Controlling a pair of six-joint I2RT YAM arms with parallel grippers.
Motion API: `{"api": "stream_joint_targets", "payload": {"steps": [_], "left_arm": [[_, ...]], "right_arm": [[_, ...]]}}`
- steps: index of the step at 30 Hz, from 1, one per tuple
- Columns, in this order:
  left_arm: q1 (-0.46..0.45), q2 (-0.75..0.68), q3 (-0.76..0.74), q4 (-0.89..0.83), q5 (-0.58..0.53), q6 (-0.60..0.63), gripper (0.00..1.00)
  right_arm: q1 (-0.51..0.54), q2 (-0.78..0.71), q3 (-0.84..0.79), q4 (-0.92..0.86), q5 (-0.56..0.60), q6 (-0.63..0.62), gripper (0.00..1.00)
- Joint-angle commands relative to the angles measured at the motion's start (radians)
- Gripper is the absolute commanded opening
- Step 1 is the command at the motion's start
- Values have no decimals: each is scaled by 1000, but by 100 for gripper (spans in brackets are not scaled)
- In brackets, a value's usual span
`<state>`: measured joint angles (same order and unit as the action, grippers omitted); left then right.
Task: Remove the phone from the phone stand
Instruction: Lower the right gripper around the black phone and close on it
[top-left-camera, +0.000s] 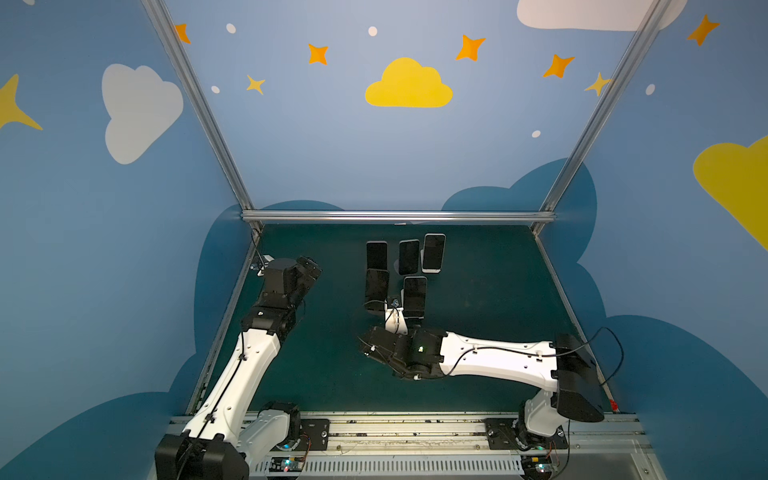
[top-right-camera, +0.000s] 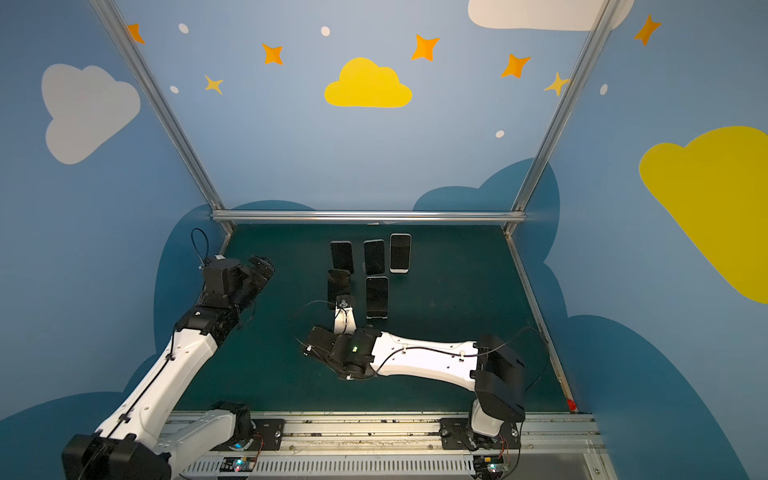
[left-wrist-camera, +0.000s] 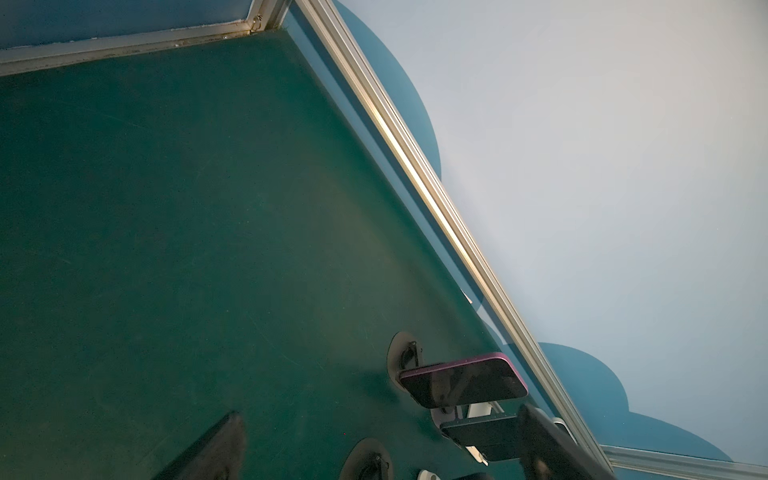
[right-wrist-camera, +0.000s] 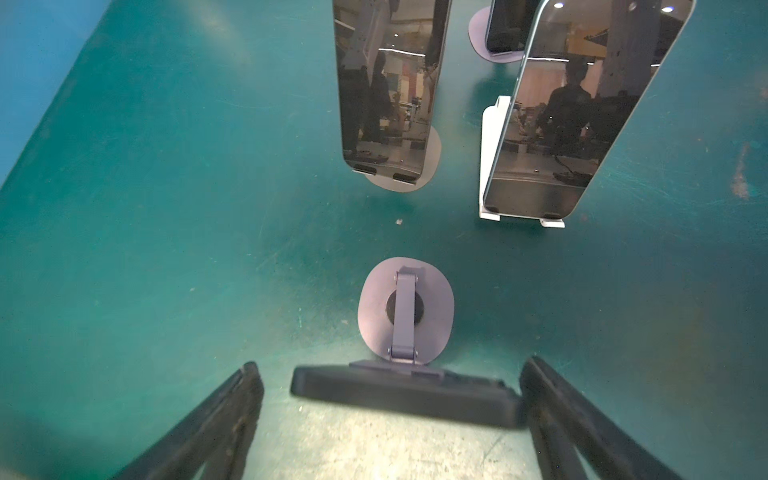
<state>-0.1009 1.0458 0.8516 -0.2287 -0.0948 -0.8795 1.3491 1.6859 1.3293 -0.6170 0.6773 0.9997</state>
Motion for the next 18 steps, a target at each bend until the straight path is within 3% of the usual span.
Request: {"api": "stream_joint_targets", "payload": {"steps": [1, 18], "left_arm": [[-3, 2, 20, -1, 0, -4, 100], [-4, 21, 8, 24, 38, -11, 100]], "right_arm": [[-7, 22, 46, -23, 31, 22, 97], [-23, 40, -7, 7, 41, 41, 92]]}}
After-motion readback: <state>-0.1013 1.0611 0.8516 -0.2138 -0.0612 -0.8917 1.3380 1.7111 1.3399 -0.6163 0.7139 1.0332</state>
